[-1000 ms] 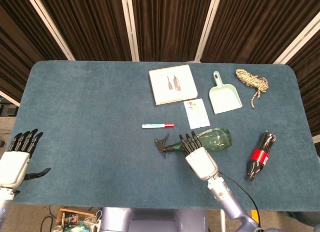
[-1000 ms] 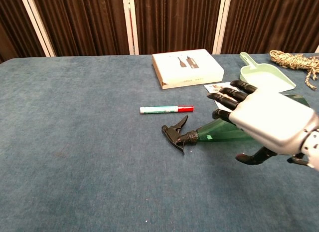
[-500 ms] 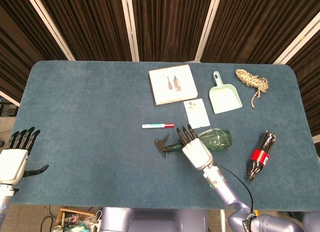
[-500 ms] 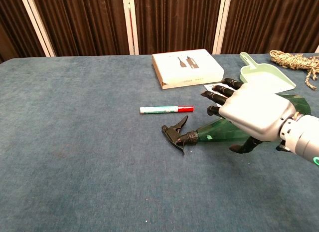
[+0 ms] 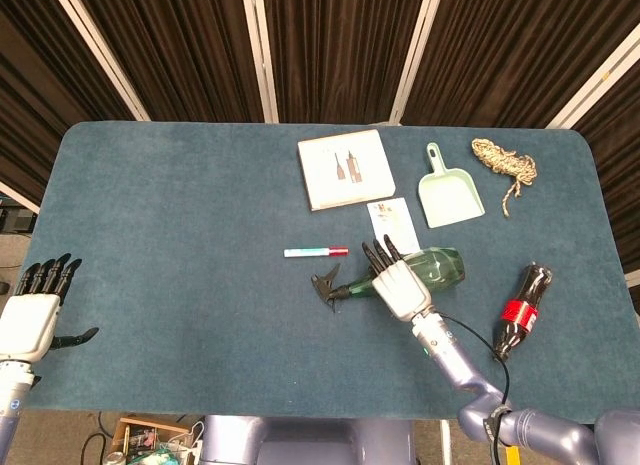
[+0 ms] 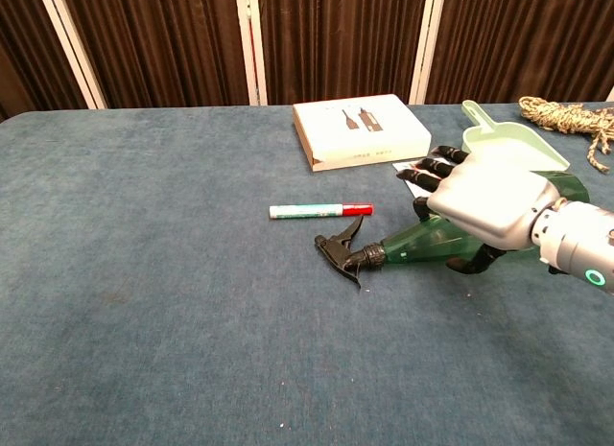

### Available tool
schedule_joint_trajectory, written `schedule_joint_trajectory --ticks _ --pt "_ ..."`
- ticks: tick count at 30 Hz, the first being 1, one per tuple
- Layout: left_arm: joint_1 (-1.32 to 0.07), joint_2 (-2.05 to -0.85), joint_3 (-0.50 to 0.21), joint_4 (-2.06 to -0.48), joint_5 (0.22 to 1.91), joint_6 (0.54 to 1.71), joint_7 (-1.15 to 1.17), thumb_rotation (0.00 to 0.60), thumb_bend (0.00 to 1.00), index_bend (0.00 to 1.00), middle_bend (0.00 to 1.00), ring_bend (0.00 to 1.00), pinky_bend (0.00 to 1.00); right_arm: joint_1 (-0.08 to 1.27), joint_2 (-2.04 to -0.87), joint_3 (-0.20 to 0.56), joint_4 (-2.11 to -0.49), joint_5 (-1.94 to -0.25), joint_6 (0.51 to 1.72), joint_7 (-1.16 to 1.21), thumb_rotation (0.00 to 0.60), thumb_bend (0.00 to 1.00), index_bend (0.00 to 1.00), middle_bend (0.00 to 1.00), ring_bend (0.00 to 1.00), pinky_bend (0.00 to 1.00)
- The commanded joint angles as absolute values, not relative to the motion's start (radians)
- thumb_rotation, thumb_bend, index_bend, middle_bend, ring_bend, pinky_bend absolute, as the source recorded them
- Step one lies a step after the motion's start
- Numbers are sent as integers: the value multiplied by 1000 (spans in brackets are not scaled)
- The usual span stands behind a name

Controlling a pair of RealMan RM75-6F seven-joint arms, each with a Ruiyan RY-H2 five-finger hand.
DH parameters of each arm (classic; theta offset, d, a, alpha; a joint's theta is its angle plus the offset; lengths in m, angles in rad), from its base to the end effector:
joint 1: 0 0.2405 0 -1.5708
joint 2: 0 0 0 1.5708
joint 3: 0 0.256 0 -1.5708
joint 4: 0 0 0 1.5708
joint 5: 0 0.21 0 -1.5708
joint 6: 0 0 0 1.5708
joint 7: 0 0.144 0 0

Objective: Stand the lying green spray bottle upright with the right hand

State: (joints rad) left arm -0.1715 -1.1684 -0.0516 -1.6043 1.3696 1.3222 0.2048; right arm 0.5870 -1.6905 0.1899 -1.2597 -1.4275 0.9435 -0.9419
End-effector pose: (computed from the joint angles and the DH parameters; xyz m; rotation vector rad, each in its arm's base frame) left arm -0.3166 0.2063 0.1287 -1.4803 -0.9030 -0.6930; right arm -0.1830 -0.3202 -0.0495 2.0065 -0.1410 0.5013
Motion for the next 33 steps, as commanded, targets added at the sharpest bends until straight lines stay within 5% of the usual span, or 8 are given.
schedule_joint_trajectory --ticks 1,10,33 --pt "-176 -1168 -55 -1603 1359 1313 206 600 100 0 0 0 45 599 -1704 183 -1228 -1416 938 -940 600 488 592 0 0 0" --pt "-178 -1163 -54 -1605 1353 1309 201 600 102 0 0 0 45 604 -1726 167 -1190 -1399 969 -941 600 688 876 84 0 0" --pt "-157 -1144 -30 -1622 1421 1365 166 600 102 0 0 0 45 572 -1609 155 -1392 -1526 1207 -804 600 661 916 132 0 0"
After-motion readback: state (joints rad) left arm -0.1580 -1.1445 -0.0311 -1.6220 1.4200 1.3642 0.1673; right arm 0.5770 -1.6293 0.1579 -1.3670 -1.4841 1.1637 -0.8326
